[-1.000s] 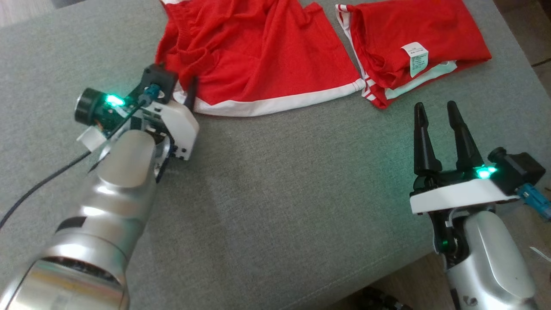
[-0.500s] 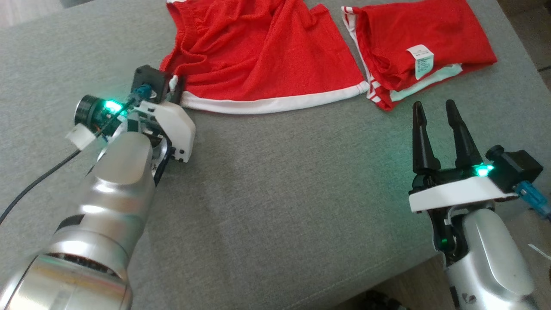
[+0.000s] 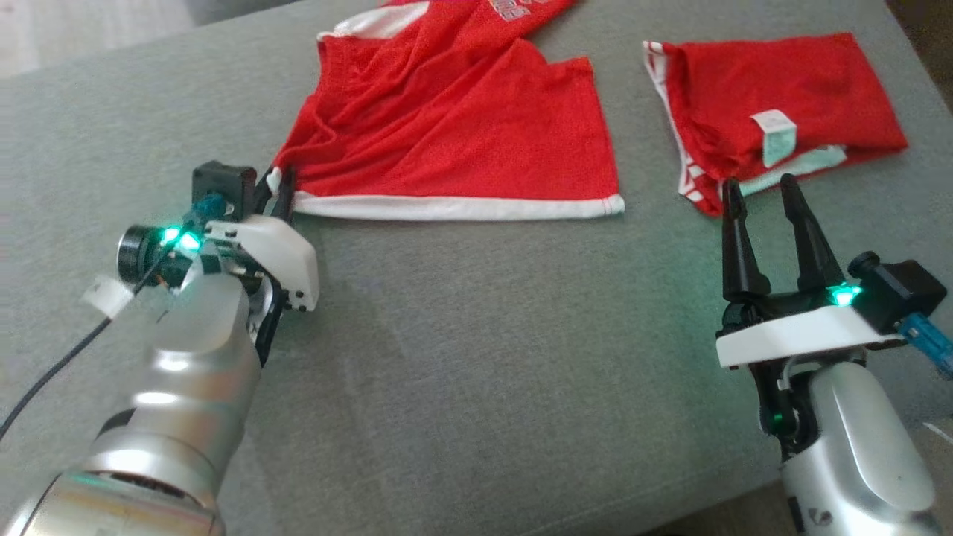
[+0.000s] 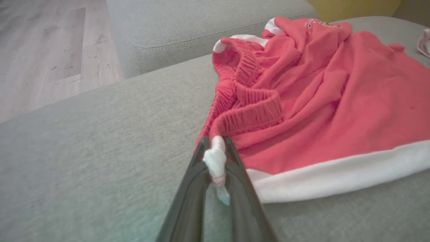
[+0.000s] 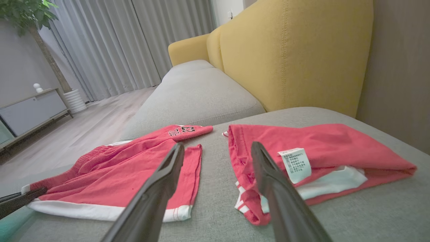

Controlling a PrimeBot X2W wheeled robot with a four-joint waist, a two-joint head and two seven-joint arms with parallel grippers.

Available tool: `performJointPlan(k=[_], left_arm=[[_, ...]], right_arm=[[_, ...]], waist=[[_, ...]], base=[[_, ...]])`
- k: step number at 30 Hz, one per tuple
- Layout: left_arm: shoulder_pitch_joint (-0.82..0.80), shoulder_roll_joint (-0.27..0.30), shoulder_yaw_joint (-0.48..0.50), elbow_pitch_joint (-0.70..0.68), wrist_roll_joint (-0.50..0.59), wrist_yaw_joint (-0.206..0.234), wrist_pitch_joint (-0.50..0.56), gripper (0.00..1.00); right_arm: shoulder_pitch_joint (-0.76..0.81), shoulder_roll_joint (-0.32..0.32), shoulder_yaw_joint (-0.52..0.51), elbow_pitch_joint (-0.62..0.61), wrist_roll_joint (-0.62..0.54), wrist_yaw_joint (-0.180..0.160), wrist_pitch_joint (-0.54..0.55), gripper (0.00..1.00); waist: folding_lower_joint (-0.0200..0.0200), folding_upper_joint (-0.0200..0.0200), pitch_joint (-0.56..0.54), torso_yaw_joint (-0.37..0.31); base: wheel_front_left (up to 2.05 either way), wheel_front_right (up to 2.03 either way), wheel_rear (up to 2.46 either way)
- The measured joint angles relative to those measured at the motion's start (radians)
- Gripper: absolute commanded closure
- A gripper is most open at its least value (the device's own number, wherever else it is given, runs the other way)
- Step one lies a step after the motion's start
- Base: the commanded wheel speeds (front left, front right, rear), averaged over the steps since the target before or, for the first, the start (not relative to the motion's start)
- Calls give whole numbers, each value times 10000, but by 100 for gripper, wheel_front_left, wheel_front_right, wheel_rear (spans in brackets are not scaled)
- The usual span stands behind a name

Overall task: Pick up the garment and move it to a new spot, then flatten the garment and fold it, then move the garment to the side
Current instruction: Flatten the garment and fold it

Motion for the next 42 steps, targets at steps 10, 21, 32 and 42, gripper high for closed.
performJointPlan(k=[10, 21, 32, 42], left_arm=[[548, 0, 263, 23, -466, 36, -441, 100], [1330, -15, 437, -270, -895, 73, -708, 100], [2580, 113, 698, -2052, -1009, -81, -788, 0], [4951, 759, 1413, -5515, -573, 840, -790, 0]], right_arm=[[379, -109, 113, -167, -2, 0, 282, 0], [576, -167, 81, -265, -15, 0, 608, 0], [824, -151, 477, -155, -10, 0, 606, 0], [1574, 21, 489, 29, 92, 0, 380, 0]], waist=[[0, 0, -356, 858], [0, 0, -755, 1849], [0, 0, -1396, 2399], [0, 0, -2079, 2629]], base=[[0, 0, 0], [0, 0, 0], [0, 0, 0], [0, 0, 0]])
